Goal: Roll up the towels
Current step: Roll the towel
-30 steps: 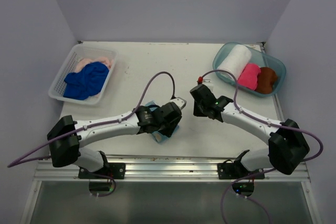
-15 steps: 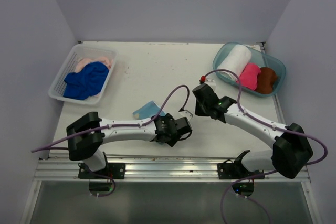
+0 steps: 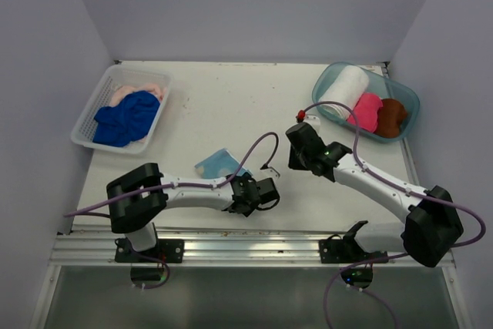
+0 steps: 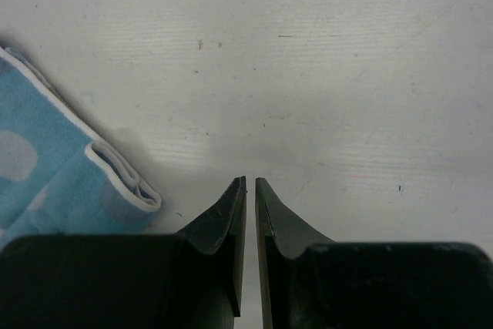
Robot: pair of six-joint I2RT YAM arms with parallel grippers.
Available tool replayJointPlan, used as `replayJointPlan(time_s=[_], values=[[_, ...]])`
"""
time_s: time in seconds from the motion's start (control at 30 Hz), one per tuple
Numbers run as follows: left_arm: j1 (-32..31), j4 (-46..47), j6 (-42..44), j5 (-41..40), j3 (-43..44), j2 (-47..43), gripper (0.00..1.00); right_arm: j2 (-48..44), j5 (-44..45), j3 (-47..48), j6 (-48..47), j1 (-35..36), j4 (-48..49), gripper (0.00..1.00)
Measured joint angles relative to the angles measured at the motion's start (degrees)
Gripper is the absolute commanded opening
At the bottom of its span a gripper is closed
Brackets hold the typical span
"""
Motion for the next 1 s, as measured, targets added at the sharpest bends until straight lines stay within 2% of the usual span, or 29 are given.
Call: replayJointPlan(time_s=[0.13, 0.2, 0.23, 0.33, 0.5, 0.7, 0.8, 0.83, 0.9, 0.93, 1.0], values=[[1.60, 3.21, 1.07, 0.28, -1.18, -0.24, 0.28, -0.90, 0.28, 0.00, 0.02, -0.09, -0.59, 0.14], [2.86, 4.66, 1.99, 1.16, -1.95, -0.66, 0.21, -1.51, 0.37, 0.00, 0.02, -0.13, -0.90, 0.14], [3.52, 5.14, 2.43, 2.08, -2.23, -1.11, 0.14, -1.88, 0.55, 0.00, 0.02, -0.15, -1.11, 0.14], [6.10, 7.61, 3.41, 6.58, -3.65, -3.15, 0.06, -3.10, 1.31, 0.02, 0.02, -0.31, -1.75, 0.14], [12.81, 12.90, 3.41, 18.88, -7.72, -7.72, 0.00, -4.52, 1.27, 0.22, 0.00, -0.33, -2.36, 0.15], [20.68, 19.67, 1.95, 36.92, -11.52, -9.68, 0.00, -4.37, -2.14, 0.13, 0.52, -0.33, -1.09, 0.20], [23.08, 24.28, -0.37, 45.40, -13.94, -9.70, 0.00, -4.31, -5.75, -1.07, 2.12, -0.09, 2.19, 0.31], [23.61, 25.49, -1.09, 47.50, -14.58, -9.68, 0.00, -4.17, -6.67, -1.57, 2.54, 0.11, 2.99, 0.41], [24.92, 28.83, -2.93, 52.02, -16.28, -9.66, 0.00, -3.63, -8.39, -3.08, 4.37, 1.20, 5.18, 0.49], [25.49, 30.38, -3.69, 54.05, -16.98, -9.51, 0.00, -3.21, -9.16, -3.76, 5.22, 2.08, 6.03, 0.57], [26.12, 32.72, -5.01, 57.02, -17.64, -8.63, 0.00, -2.12, -9.90, -4.55, 7.19, 4.39, 7.21, 0.62]])
